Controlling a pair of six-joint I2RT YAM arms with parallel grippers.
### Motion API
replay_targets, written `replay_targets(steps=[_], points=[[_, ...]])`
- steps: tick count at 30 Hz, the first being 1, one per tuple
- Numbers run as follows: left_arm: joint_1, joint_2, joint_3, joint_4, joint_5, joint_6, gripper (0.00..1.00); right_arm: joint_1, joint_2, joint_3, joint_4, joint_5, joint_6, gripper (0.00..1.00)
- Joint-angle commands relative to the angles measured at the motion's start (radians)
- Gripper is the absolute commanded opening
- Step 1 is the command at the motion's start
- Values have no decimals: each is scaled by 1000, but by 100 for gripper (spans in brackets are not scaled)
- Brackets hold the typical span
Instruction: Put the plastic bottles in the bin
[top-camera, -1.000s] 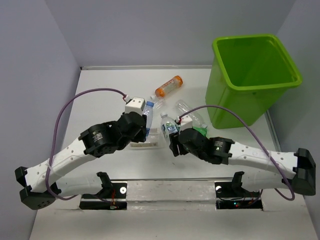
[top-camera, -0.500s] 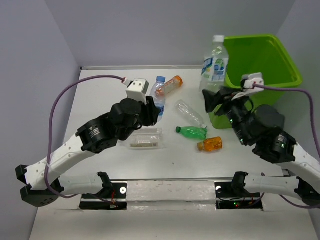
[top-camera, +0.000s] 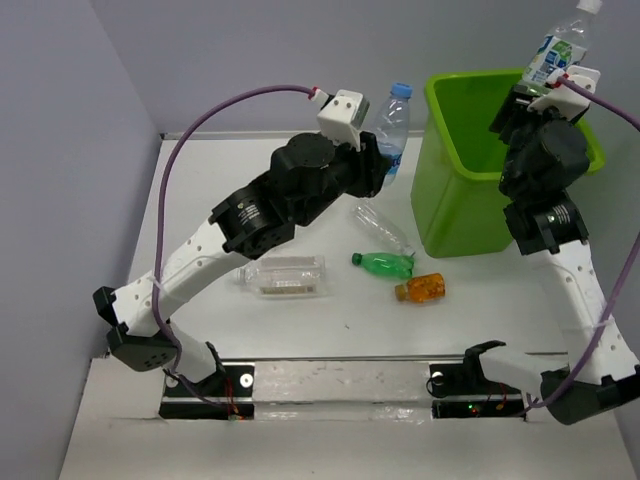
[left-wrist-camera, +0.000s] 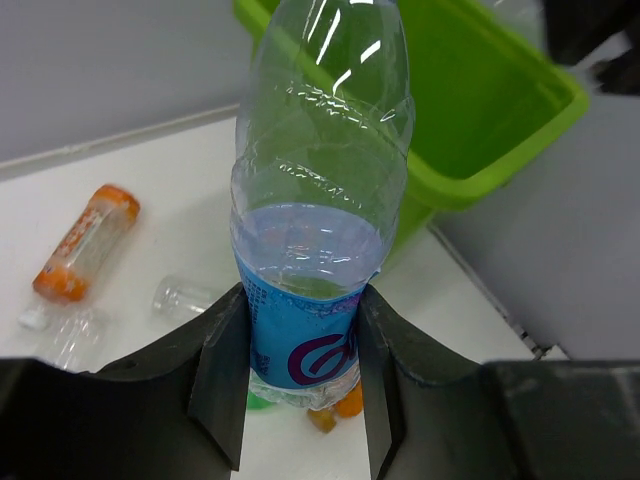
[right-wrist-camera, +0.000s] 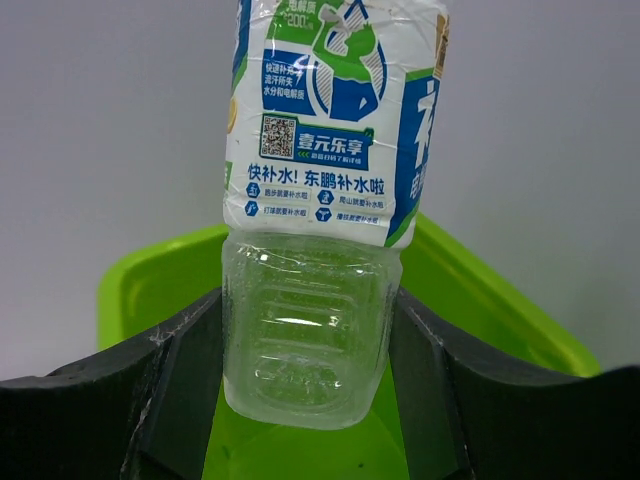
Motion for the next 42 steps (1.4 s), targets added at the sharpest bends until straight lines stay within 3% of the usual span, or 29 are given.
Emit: replay_targets(steps=[1,3,5,9,13,14,17,20,23,24,26,27,31,37,42], points=[[-2,78,192,82,83,56,34,-158,47,15,-103,-210,155,68],[-2,150,307,75,102,57,34,-167,56,68,-185,-211,183,85],[-2,197,411,70,132,56,34,-167,36,81,-207,-225,213,94],[-2,318,531,107,169,48,34,-167,-43,124,-270,-298,266,93],[-2,411,602,200,212,51,35,-167,-145,116,-342,-386,335,74],[-2,431,626,220,219,50,35,-167,-207,66,-359,-410,353,52],[-2,498,640,323,232,51,39,-167,-347,-69,-390,-487,430,28],[2,584,674,430,255,31,40,-167,-460,-151,-416,-556,483,24],[5,694,720,536,283,-4,54,-167,-511,-191,-471,-650,519,23],[13,755,769,567,294,-19,76,-167,-522,-189,-509,-676,520,24],[19,803,818,583,317,-62,97,-167,-521,-152,-567,-759,508,42],[27,819,818,595,317,-71,99,-167,-513,-126,-634,-804,490,61],[38,744,762,595,311,-46,99,-167,-553,-176,-752,-865,468,82],[38,425,530,531,219,91,99,-167,-668,-399,-848,-943,507,82],[36,97,99,504,153,108,99,-167,-712,-595,-876,-1012,559,81]])
